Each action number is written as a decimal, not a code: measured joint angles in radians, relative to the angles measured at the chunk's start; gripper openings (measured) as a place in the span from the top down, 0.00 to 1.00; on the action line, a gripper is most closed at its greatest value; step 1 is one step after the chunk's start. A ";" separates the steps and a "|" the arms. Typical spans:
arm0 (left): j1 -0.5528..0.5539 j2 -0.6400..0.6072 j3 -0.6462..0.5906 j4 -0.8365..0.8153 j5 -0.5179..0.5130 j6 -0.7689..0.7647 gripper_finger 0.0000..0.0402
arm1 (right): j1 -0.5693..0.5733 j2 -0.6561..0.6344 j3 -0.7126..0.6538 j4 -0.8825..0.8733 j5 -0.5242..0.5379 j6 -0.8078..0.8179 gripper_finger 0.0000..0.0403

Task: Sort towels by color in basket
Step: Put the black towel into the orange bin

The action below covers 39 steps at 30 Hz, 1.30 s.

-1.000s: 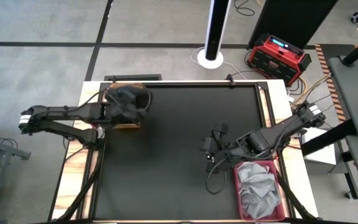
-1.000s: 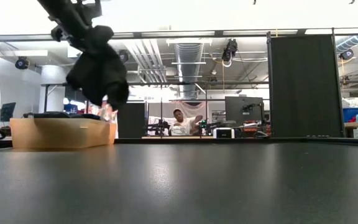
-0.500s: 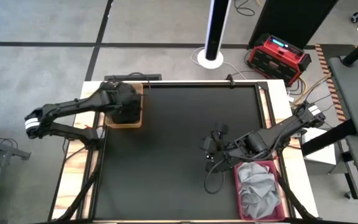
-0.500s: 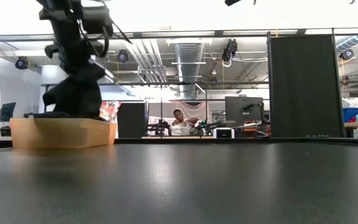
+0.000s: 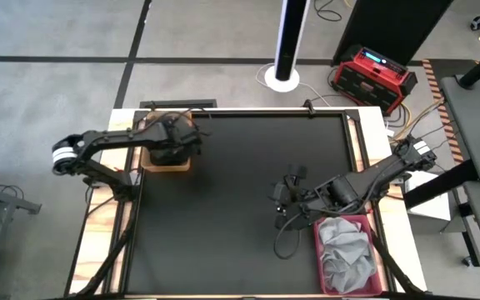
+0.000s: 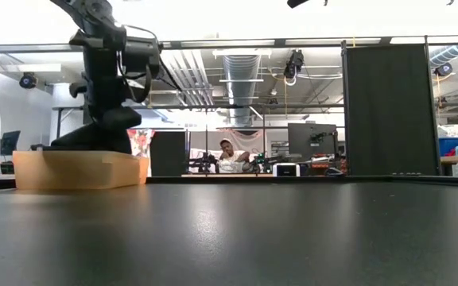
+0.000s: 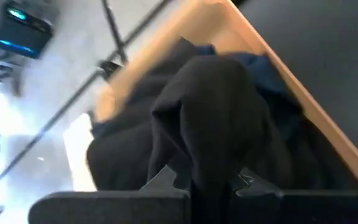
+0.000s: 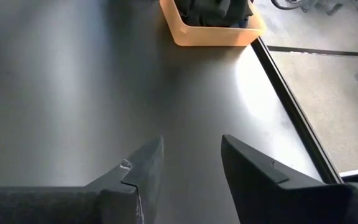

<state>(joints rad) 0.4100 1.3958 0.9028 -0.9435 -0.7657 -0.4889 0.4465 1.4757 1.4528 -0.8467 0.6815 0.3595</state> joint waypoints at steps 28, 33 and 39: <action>0.069 -0.005 -0.083 0.167 0.287 0.080 0.90 | 0.000 0.000 -0.001 0.000 -0.001 0.036 0.59; 0.067 -0.036 -0.061 0.151 0.285 0.080 0.73 | 0.000 0.000 -0.002 -0.001 -0.001 0.045 0.59; 0.059 -0.087 -0.025 0.079 0.285 0.080 0.57 | 0.000 0.000 -0.002 -0.001 -0.001 0.050 0.57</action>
<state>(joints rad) 0.4688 1.3088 0.8776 -0.8645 -0.4805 -0.4091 0.4469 1.4757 1.4506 -0.8478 0.6804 0.4095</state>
